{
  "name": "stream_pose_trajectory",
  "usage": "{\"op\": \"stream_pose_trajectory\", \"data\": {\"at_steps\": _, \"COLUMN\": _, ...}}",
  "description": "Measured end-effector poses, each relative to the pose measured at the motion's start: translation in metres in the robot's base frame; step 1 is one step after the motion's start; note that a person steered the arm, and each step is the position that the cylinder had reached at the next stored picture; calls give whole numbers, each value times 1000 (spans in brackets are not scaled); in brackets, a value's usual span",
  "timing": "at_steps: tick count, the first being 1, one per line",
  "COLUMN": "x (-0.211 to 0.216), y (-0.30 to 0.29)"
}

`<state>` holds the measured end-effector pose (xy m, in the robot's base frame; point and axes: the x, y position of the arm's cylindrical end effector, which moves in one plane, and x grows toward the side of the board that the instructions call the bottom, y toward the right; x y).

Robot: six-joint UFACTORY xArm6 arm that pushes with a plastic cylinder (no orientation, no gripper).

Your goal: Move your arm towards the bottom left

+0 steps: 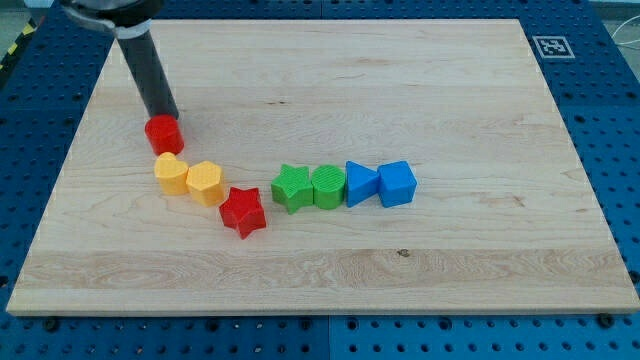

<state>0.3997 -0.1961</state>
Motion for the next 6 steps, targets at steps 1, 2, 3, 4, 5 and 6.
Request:
{"op": "stream_pose_trajectory", "data": {"at_steps": 1, "x": 24, "y": -2}}
{"op": "stream_pose_trajectory", "data": {"at_steps": 2, "x": 42, "y": -3}}
{"op": "stream_pose_trajectory", "data": {"at_steps": 3, "x": 41, "y": -3}}
{"op": "stream_pose_trajectory", "data": {"at_steps": 4, "x": 36, "y": -8}}
{"op": "stream_pose_trajectory", "data": {"at_steps": 5, "x": 34, "y": -28}}
{"op": "stream_pose_trajectory", "data": {"at_steps": 6, "x": 34, "y": -49}}
